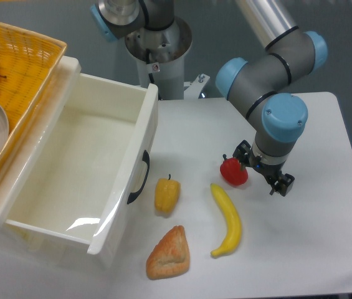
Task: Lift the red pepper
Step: 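Lower the gripper over the red pepper and close around it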
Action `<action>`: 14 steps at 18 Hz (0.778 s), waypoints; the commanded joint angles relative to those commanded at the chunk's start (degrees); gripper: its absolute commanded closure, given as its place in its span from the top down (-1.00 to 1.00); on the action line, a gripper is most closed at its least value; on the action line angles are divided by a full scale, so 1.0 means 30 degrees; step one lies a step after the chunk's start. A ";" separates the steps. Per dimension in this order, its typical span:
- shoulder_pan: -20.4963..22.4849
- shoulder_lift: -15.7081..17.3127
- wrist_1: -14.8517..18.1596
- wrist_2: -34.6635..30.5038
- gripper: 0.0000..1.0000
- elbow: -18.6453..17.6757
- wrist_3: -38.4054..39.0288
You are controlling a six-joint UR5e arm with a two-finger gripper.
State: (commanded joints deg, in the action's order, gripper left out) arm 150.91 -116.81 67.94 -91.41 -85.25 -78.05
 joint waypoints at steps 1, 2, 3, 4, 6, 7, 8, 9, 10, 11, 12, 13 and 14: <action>0.0000 0.0000 0.0029 0.0000 1.00 0.0000 0.0000; -0.0029 0.0000 0.0000 0.0000 1.00 0.0000 0.0000; -0.0029 -0.0029 0.0000 0.0000 1.00 0.0000 0.0000; -0.0058 -0.0116 0.0000 0.0000 1.00 0.0000 0.0000; -0.0233 -0.0176 0.0000 -0.0029 1.00 -0.0175 0.0145; -0.0524 -0.0205 -0.0116 -0.0145 1.00 -0.0205 0.0785; -0.0817 -0.0234 -0.0407 -0.0175 1.00 -0.0321 0.1690; -0.0849 -0.0234 -0.0816 -0.0205 1.00 -0.0525 0.2424; -0.0821 -0.0205 -0.1168 -0.0176 1.00 -0.0672 0.2925; -0.0820 -0.0176 -0.1317 -0.0205 1.00 -0.0848 0.3394; -0.0820 -0.0176 -0.1405 -0.0263 1.00 -0.0937 0.4094; -0.0820 -0.0147 -0.1406 -0.0293 1.00 -0.1054 0.5465; -0.0791 -0.0088 -0.1319 -0.0380 1.00 -0.1084 0.7045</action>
State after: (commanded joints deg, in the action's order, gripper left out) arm 148.53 -117.07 63.98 -92.55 -88.50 -56.91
